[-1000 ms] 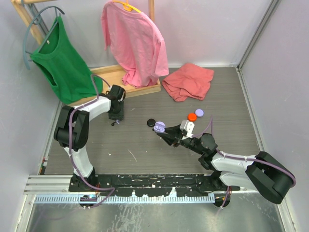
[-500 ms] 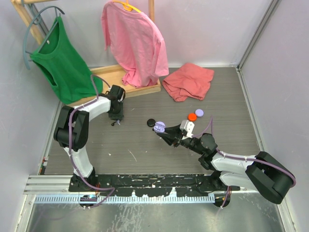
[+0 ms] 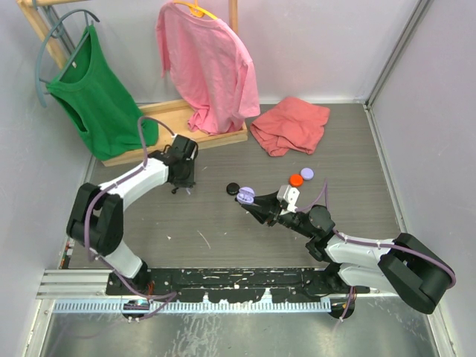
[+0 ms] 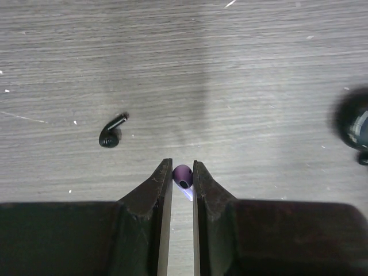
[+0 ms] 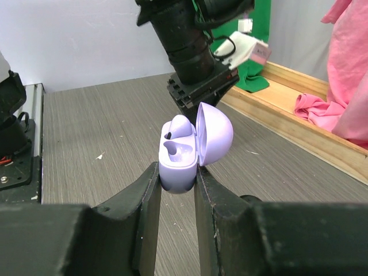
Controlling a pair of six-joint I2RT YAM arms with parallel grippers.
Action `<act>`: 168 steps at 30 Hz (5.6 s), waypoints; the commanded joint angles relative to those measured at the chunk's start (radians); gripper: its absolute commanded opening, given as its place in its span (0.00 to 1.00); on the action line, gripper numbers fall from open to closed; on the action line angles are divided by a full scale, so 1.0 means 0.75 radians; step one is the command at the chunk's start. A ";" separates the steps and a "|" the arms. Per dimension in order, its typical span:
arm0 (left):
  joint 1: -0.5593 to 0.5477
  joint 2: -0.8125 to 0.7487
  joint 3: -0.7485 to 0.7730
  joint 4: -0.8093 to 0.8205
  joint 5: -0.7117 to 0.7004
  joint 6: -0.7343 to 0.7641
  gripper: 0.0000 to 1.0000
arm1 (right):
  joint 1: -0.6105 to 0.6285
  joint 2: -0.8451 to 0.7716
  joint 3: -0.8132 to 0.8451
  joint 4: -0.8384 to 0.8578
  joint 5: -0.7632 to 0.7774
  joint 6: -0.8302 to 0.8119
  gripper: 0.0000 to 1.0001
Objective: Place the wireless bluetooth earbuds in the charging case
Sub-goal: Pick up the earbud from the center of the board, then place the earbud in the charging case.
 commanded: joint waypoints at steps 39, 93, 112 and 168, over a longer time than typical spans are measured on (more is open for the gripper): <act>-1.107 -0.770 -0.216 0.856 -0.702 0.443 0.05 | 0.013 0.113 0.113 0.184 0.080 0.103 0.01; -1.238 -0.665 -0.273 0.983 -0.702 0.749 0.09 | 0.013 0.025 0.082 0.215 0.068 0.142 0.01; -1.253 -0.691 -0.283 0.912 -0.695 0.674 0.21 | 0.014 0.031 0.078 0.233 0.058 0.149 0.01; -1.031 -0.784 -0.113 0.451 -0.580 0.277 0.68 | 0.013 0.047 0.077 0.231 0.040 0.142 0.01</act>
